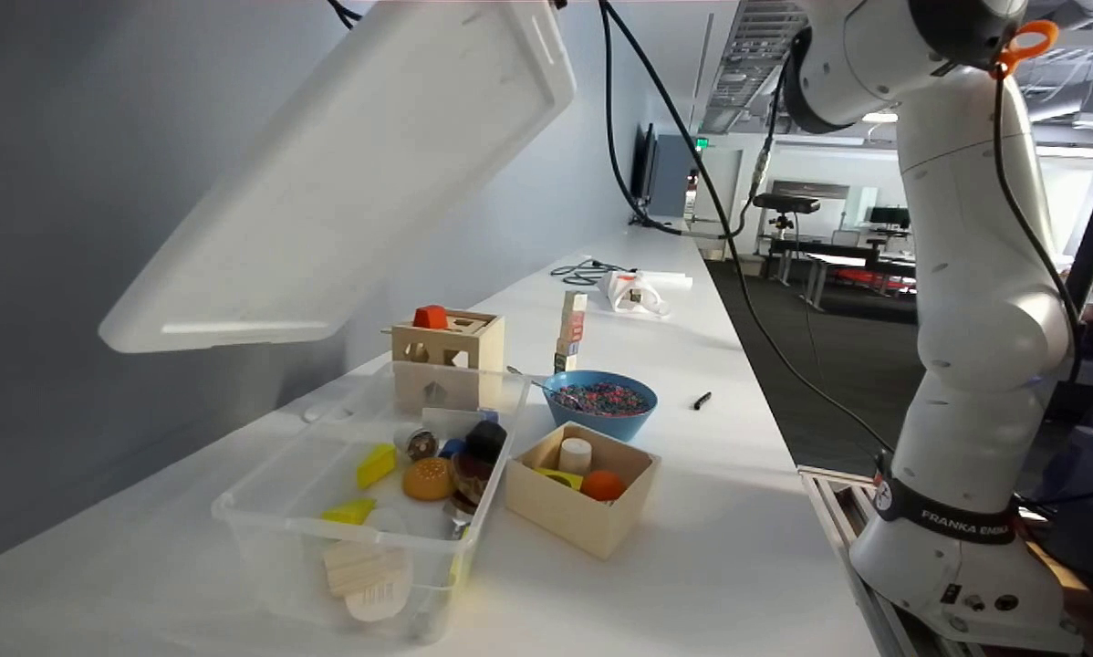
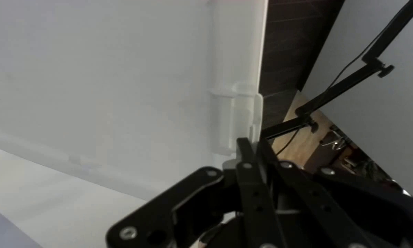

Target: Put the white lid on the transparent bowl

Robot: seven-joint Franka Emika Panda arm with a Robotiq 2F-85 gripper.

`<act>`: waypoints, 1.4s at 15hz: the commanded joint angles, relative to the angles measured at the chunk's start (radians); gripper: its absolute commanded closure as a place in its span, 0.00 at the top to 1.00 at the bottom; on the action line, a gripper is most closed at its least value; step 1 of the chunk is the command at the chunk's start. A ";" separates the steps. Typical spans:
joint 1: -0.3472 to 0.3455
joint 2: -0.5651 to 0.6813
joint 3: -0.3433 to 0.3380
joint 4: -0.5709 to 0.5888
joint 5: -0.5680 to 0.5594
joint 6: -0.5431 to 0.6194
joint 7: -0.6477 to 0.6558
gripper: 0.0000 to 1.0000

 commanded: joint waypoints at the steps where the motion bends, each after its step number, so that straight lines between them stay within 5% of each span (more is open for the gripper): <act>1: -0.043 -0.124 -0.006 -0.095 -0.017 0.135 0.037 0.02; 12: -0.304 -0.488 -0.059 -0.302 0.063 0.307 0.044 0.02; 14: -0.312 -0.528 -0.084 -0.336 0.070 0.313 0.072 0.02; 15: -0.280 -0.424 -0.049 -0.275 0.022 0.286 0.063 0.07; 21: -0.294 -0.484 -0.070 -0.315 0.036 0.293 0.072 0.02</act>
